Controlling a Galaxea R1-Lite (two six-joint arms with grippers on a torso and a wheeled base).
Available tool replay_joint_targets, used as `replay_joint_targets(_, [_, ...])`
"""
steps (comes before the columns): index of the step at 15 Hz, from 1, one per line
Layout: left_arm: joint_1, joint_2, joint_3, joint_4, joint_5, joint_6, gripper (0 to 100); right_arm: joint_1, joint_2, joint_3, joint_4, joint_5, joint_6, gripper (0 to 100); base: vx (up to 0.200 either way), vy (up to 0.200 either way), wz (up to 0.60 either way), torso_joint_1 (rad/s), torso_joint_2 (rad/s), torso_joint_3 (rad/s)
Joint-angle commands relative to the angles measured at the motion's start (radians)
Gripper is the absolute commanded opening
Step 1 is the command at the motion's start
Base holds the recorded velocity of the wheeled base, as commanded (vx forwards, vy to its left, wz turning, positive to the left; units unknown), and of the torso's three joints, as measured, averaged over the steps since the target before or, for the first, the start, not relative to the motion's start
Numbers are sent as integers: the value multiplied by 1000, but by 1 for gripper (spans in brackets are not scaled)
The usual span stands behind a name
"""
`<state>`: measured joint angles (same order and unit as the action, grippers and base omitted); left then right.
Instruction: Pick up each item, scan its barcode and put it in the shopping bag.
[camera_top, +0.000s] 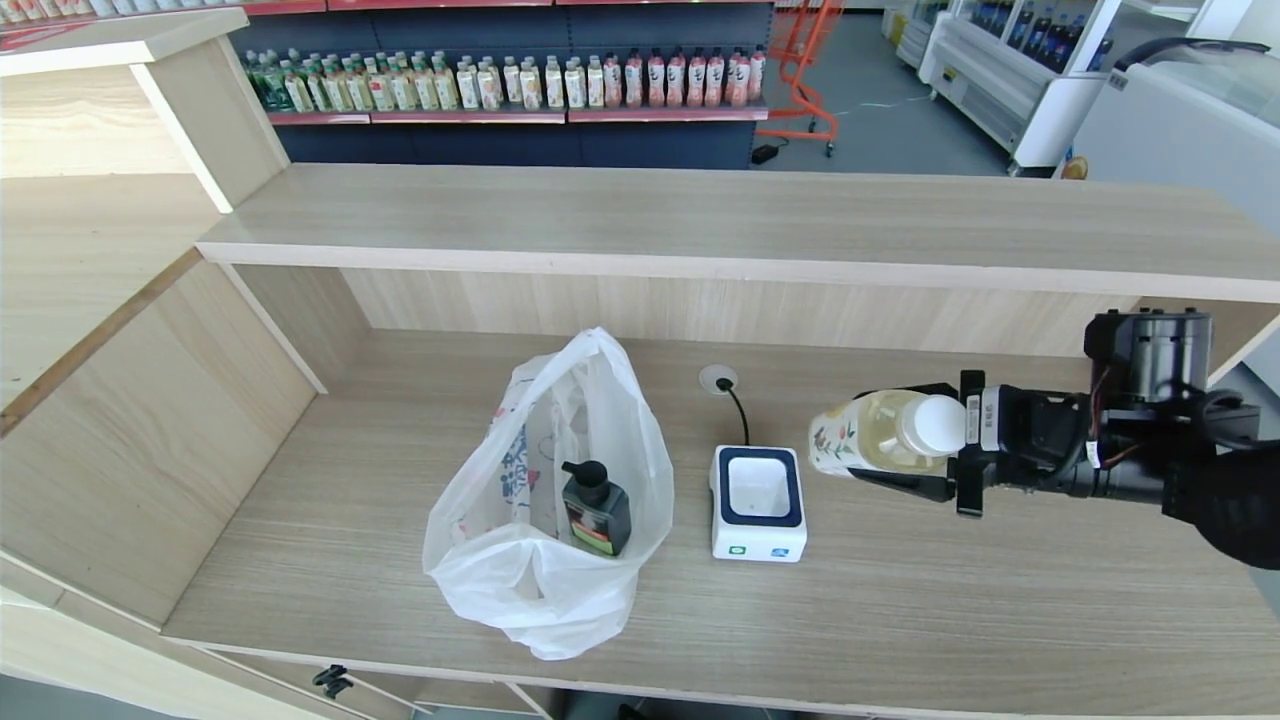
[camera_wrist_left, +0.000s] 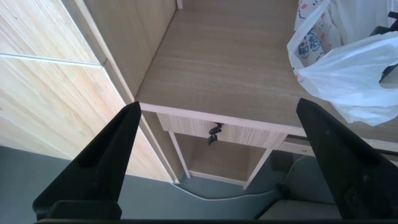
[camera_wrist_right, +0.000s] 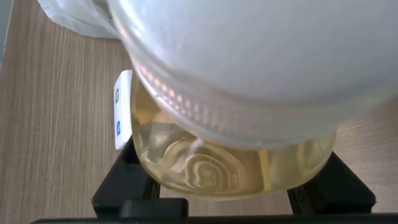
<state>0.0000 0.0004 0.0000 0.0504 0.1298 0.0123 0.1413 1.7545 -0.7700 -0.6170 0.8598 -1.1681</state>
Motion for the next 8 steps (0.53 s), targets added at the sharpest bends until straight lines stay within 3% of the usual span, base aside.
replay_joint_targets(1, [0, 0, 0, 0, 1, 0, 100, 27, 96, -77, 0, 4, 2, 0, 0, 0, 0, 0, 0, 0])
replay_joint_targets(8, [0, 0, 0, 0, 1, 0, 100, 70, 258, -192, -13, 39, -1, 0, 0, 0, 0, 0, 0, 0])
